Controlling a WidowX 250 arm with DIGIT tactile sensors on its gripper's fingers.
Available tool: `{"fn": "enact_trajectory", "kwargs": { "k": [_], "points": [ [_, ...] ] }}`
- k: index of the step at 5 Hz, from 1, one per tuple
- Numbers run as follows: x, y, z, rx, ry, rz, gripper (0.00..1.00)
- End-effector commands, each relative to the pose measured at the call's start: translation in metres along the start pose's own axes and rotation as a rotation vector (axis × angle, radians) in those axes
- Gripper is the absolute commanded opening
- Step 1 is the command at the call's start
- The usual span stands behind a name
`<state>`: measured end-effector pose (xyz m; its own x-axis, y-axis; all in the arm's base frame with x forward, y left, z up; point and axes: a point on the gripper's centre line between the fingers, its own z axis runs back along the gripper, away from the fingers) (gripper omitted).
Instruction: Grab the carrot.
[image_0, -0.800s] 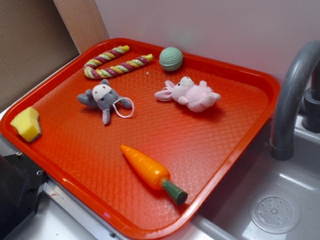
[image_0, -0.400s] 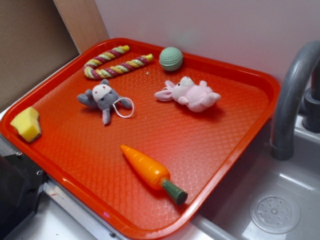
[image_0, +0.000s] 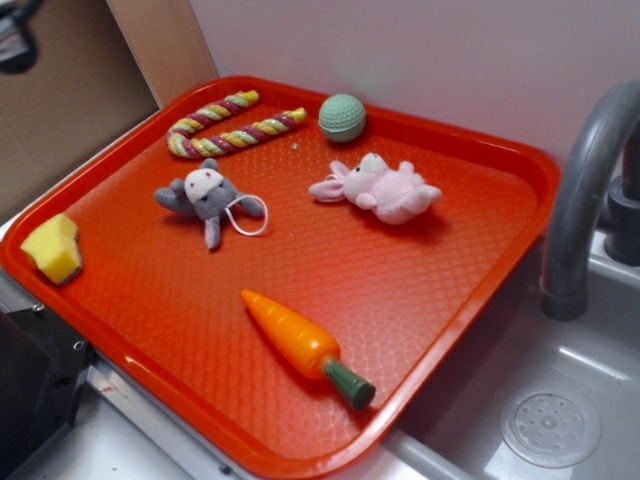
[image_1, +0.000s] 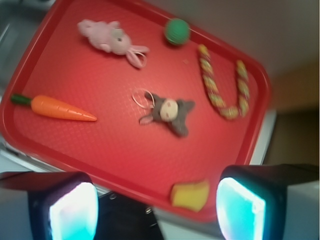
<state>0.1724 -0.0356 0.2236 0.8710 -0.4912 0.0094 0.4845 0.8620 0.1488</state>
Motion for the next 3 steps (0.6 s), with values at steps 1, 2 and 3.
{"fn": "enact_trajectory", "kwargs": {
  "k": [1, 2, 3],
  "points": [
    [0.08, -0.063, -0.022, -0.068, -0.04, -0.517, 1.0],
    [0.085, -0.105, -0.039, -0.069, -0.031, -0.77, 1.0],
    [0.076, -0.149, -0.049, -0.095, -0.025, -1.023, 1.0]
  ]
}}
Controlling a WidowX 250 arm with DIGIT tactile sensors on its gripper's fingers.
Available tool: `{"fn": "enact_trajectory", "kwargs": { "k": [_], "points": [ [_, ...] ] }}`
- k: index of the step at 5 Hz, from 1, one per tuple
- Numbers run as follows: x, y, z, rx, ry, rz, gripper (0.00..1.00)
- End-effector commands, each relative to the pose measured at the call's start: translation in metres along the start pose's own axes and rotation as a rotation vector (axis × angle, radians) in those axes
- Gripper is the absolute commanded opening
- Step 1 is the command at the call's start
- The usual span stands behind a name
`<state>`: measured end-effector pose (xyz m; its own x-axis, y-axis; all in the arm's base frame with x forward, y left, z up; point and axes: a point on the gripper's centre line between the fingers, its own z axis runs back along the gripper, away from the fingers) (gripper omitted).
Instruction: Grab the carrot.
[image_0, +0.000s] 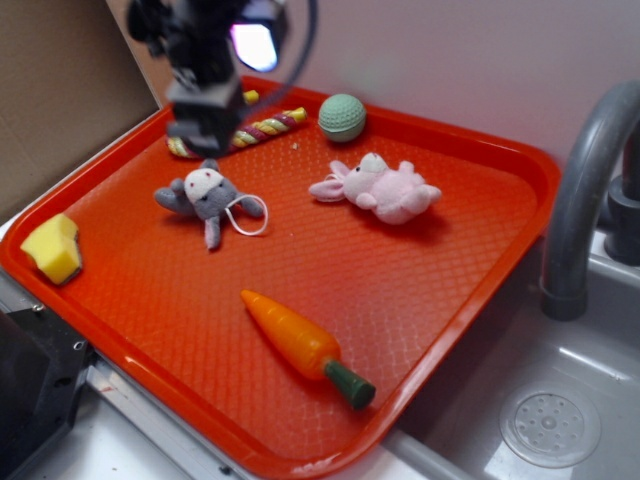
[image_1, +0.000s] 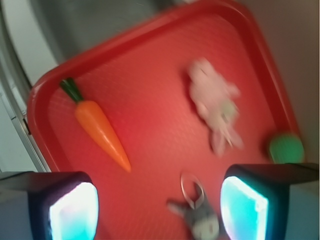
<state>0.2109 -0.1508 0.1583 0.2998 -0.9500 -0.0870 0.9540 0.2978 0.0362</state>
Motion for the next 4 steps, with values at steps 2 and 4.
{"fn": "enact_trajectory", "kwargs": {
  "k": [2, 4],
  "points": [
    [0.028, -0.082, -0.05, -0.006, 0.064, -0.627, 1.0],
    [0.016, -0.087, -0.084, -0.049, 0.074, -0.574, 1.0]
  ]
}}
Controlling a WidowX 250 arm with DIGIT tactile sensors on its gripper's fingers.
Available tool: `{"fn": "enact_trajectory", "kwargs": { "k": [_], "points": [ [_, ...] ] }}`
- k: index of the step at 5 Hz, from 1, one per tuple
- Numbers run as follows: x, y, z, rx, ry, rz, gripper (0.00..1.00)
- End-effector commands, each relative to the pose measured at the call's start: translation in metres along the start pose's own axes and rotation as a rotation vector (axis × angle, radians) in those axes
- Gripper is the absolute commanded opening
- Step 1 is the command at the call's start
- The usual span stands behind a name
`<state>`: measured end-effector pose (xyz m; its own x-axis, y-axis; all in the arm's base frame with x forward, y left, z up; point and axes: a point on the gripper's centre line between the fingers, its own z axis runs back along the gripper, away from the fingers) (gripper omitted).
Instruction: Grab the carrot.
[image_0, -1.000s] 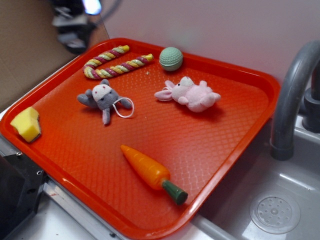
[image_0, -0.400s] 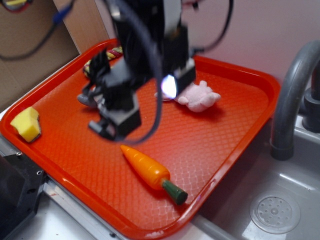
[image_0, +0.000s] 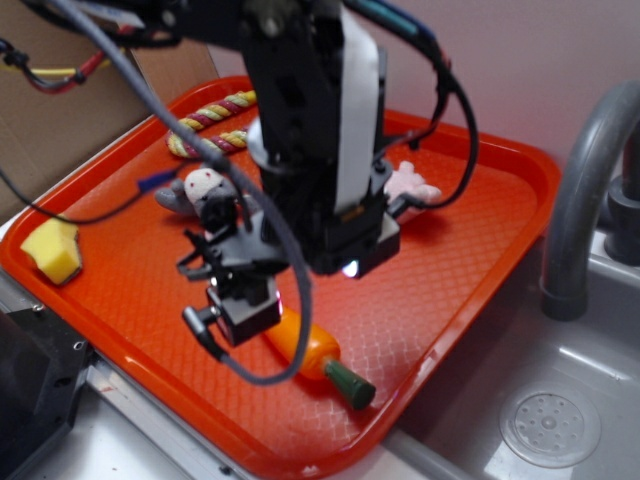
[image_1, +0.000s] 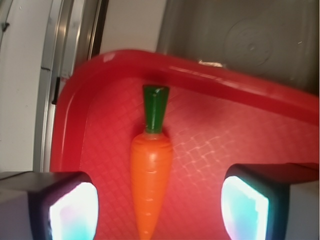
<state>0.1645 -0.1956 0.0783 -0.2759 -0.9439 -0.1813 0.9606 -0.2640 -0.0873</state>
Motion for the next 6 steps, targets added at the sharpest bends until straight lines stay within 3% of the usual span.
{"fn": "enact_trajectory", "kwargs": {
  "k": [1, 3, 4, 5, 6],
  "points": [
    [0.003, -0.037, -0.03, 0.021, -0.068, 0.05, 1.0],
    [0.006, -0.025, -0.051, 0.008, -0.147, 0.206, 1.0],
    [0.003, -0.027, -0.053, -0.017, -0.153, 0.213, 0.0],
    [-0.003, -0.031, -0.048, 0.002, -0.149, 0.278, 0.0],
    [-0.015, -0.032, -0.018, 0.087, -0.122, 0.537, 0.0]
  ]
}}
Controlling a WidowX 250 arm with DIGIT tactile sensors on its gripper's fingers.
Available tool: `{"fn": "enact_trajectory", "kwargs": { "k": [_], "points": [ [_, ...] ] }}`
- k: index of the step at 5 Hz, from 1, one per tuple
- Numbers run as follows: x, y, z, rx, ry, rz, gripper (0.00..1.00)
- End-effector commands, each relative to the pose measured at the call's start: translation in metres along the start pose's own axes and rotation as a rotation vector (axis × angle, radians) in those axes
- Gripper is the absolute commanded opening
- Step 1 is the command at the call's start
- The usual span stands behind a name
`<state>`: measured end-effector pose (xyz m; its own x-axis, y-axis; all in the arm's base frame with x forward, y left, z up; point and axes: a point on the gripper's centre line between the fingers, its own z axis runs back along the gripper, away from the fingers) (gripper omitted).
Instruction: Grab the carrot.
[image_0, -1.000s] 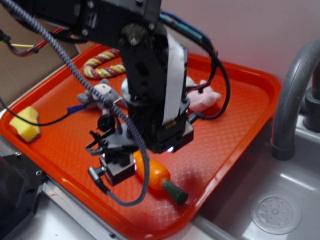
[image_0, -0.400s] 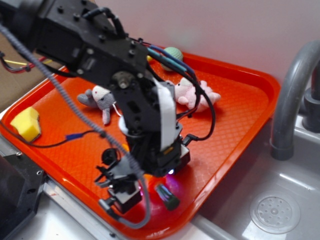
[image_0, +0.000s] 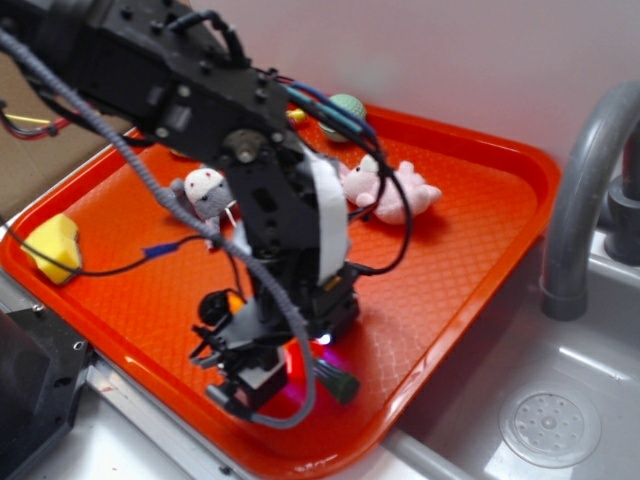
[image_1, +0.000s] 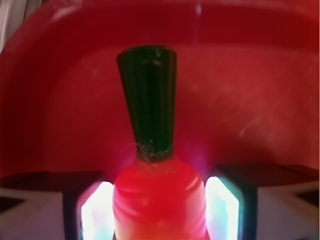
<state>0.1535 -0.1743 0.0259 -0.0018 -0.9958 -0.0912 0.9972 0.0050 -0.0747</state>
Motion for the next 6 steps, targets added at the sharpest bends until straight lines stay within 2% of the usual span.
{"fn": "enact_trajectory", "kwargs": {
  "k": [1, 2, 3, 4, 5, 6],
  "points": [
    [-0.043, -0.006, 0.085, 0.045, -0.229, 0.507, 0.0],
    [-0.083, 0.006, 0.134, 0.083, -0.182, 0.76, 0.0],
    [-0.103, 0.0, 0.161, 0.038, -0.141, 1.009, 0.0],
    [-0.106, -0.006, 0.178, 0.057, -0.088, 1.261, 0.0],
    [-0.094, -0.005, 0.181, 0.109, -0.046, 1.516, 0.0],
    [-0.089, 0.01, 0.176, 0.143, -0.111, 1.77, 0.0]
  ]
}}
